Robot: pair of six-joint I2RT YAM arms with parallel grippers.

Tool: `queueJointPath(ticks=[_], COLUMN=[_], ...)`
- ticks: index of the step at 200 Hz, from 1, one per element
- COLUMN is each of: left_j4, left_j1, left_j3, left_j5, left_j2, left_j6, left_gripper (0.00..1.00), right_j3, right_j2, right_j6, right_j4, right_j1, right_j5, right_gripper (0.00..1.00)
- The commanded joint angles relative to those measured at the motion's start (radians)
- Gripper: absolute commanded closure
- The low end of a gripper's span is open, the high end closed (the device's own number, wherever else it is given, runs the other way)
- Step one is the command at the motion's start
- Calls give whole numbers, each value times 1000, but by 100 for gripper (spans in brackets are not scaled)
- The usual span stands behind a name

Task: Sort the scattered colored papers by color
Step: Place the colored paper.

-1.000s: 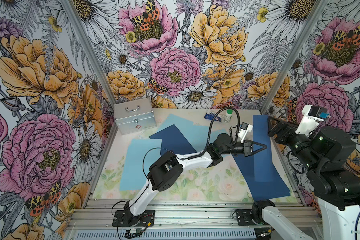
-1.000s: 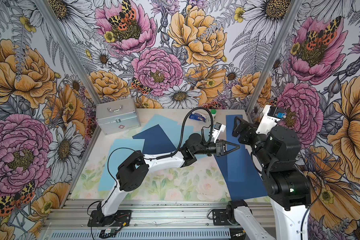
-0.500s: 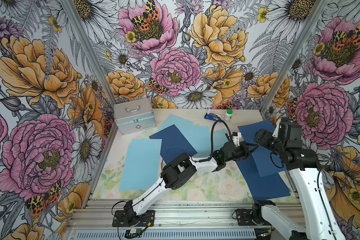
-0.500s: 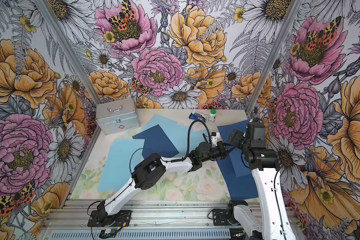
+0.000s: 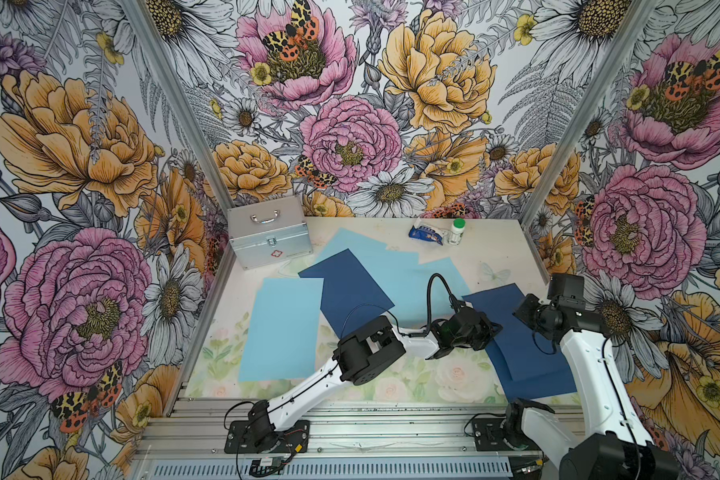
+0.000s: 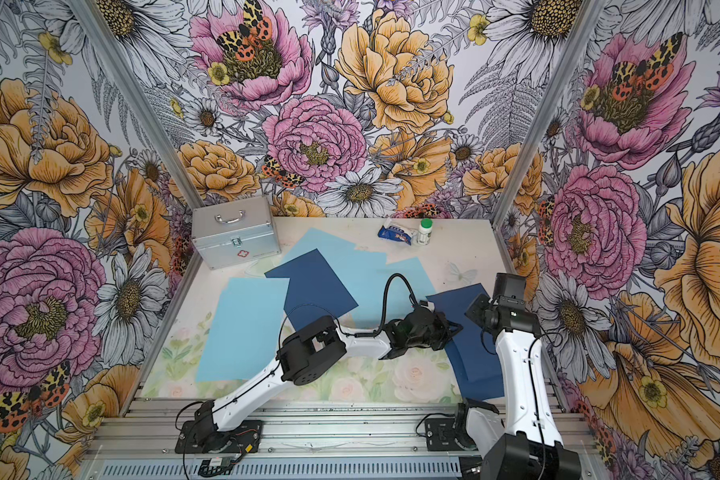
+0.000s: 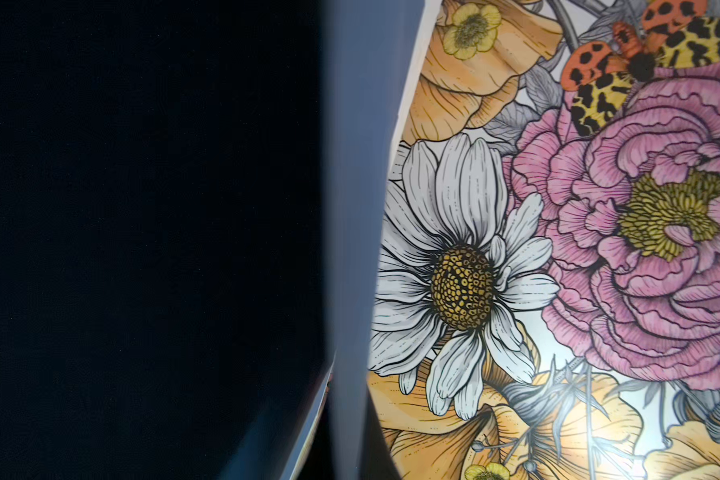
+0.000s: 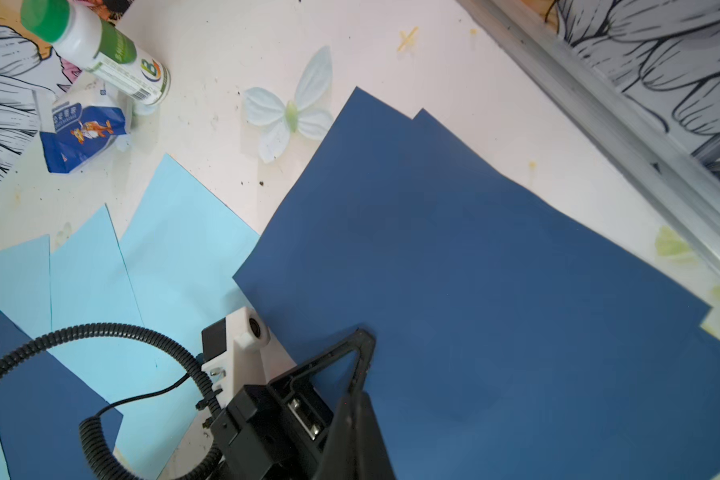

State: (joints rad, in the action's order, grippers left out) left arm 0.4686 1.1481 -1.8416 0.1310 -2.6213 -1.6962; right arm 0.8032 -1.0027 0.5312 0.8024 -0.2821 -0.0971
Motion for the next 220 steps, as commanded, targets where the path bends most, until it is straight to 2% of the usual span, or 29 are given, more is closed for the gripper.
queueJointPath(ticks=[1,49,100,176,220], left_j4=[-28,-35,-177,-202,-207], left_j1=[2,6,4,26,27], left_j3=[11,42,75,-13,1], left_j5=[15,68,120,124,123], left_j2=[12,40,129,62,74], left_j6=[-15,1,93,60,57], left_gripper=[100,100,100,100,100], right_j3=[-55,-148,-198,-246,-270], right_j2=[-26,-70,-144,-237,-311], right_j6=[1,7,29,51,65], right_j4=[-72,-158,-248,-335,-389], right_j1=[-15,-69,-133,-150,-158], right_j5=[-12,-38,-101,-126,-157], right_gripper=[100,100,100,100,100])
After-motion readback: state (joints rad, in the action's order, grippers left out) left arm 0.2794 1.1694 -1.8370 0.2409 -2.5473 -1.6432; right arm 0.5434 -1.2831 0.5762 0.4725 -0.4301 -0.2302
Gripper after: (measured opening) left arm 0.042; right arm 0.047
